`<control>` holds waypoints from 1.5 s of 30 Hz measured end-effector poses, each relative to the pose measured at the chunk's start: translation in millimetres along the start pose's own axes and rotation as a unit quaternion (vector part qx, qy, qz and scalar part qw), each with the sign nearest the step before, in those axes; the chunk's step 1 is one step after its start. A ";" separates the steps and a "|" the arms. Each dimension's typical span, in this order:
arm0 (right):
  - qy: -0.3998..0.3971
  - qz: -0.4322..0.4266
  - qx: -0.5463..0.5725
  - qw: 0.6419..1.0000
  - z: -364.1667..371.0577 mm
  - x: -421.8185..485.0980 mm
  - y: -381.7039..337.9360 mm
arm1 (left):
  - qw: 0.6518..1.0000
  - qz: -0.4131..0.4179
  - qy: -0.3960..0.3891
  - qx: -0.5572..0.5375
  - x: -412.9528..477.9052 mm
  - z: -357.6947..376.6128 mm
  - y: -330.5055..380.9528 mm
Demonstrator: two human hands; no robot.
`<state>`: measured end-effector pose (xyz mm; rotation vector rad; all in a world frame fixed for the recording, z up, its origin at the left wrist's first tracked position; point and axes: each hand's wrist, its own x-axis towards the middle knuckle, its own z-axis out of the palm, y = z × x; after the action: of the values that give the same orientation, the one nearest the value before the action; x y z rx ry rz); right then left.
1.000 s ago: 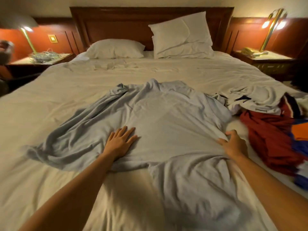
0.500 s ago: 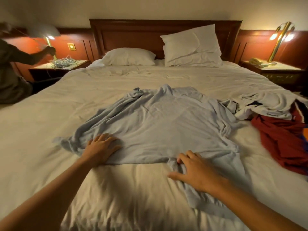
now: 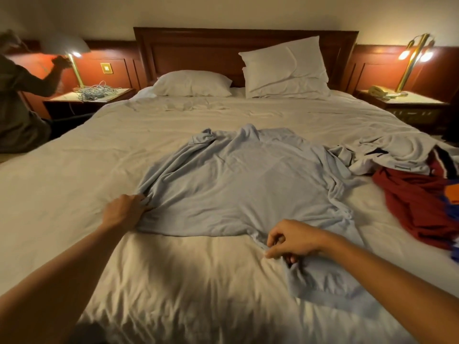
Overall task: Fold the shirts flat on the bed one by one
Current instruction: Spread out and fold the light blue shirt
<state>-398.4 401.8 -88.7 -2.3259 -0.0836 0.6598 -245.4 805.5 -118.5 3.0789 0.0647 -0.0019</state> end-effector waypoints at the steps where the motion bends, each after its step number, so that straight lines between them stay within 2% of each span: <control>1: -0.028 0.007 0.030 0.999 -2.8 0.1 -0.5 | 0.999 0.013 0.012 0.039 1.4 -3.7 -3.9; 3: -0.023 0.028 0.046 0.998 -11.1 2.2 1.4 | 0.995 0.009 0.011 0.098 4.7 -12.6 -11.4; 4: 0.023 0.031 0.033 0.999 -17.1 4.2 5.5 | 0.992 -0.003 -0.001 0.127 6.7 -16.9 -12.7; 6: 0.175 0.039 -0.050 0.982 -31.2 7.0 22.5 | 0.981 -0.045 -0.034 0.185 6.5 -23.8 -5.2; 8: 0.324 0.116 -0.145 0.928 -44.1 3.6 49.7 | 0.973 -0.086 -0.053 0.208 1.1 -22.5 12.9; 10: 0.401 0.209 -0.125 0.883 -50.4 -5.7 77.9 | 0.985 -0.072 -0.050 0.151 -6.1 -14.3 35.6; 12: 0.426 0.240 -0.061 0.870 -51.3 -13.7 99.2 | 0.999 -0.008 -0.024 0.043 -11.9 -0.8 61.0; 14: 0.424 0.198 -0.079 0.881 -48.4 -20.5 114.8 | 0.997 0.055 -0.024 -0.046 -20.6 16.4 90.9; 16: 0.413 0.154 -0.101 0.892 -47.5 -29.0 124.2 | 0.990 0.102 -0.048 -0.080 -29.0 36.5 115.1; 19: 0.383 0.211 -0.111 0.893 -54.4 -37.5 141.5 | 0.991 0.105 -0.052 -0.069 -31.4 54.8 121.6; 22: 0.333 0.291 -0.176 0.879 -68.2 -43.5 149.4 | 0.992 0.094 -0.061 -0.063 -27.8 59.3 115.0; 24: 0.320 0.302 -0.210 0.873 -79.3 -46.0 144.2 | 0.992 0.095 -0.063 -0.054 -28.3 61.7 115.9; 27: 0.359 0.282 -0.222 0.862 -88.3 -48.2 129.4 | 0.992 0.097 -0.059 -0.050 -28.9 63.6 117.3; 29: 0.374 0.249 -0.170 0.877 -81.9 -48.6 120.0 | 0.992 0.095 -0.064 -0.054 -28.1 62.9 116.6; 32: 0.351 0.229 -0.037 0.907 -59.0 -56.3 113.9 | 0.992 0.095 -0.065 -0.052 -27.0 63.0 117.4; 37: 0.377 0.143 0.105 0.909 -22.2 -72.2 114.2 | 0.992 0.085 -0.063 -0.061 -28.4 64.0 118.1; 39: 0.351 0.101 0.141 0.920 -15.3 -74.2 109.8 | 0.992 0.085 -0.066 -0.061 -29.6 62.6 118.0; 42: 0.255 0.136 0.025 0.957 -28.3 -83.7 108.7 | 0.992 0.090 -0.067 -0.057 -30.4 61.1 118.5; 45: 0.191 0.233 -0.110 0.947 -57.6 -96.5 98.2 | 0.991 0.094 -0.078 -0.059 -29.7 60.2 117.6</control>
<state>-466.4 269.7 -74.9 -2.6728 0.6160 0.4190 -270.2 683.2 -171.2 2.9413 -0.2247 -0.2203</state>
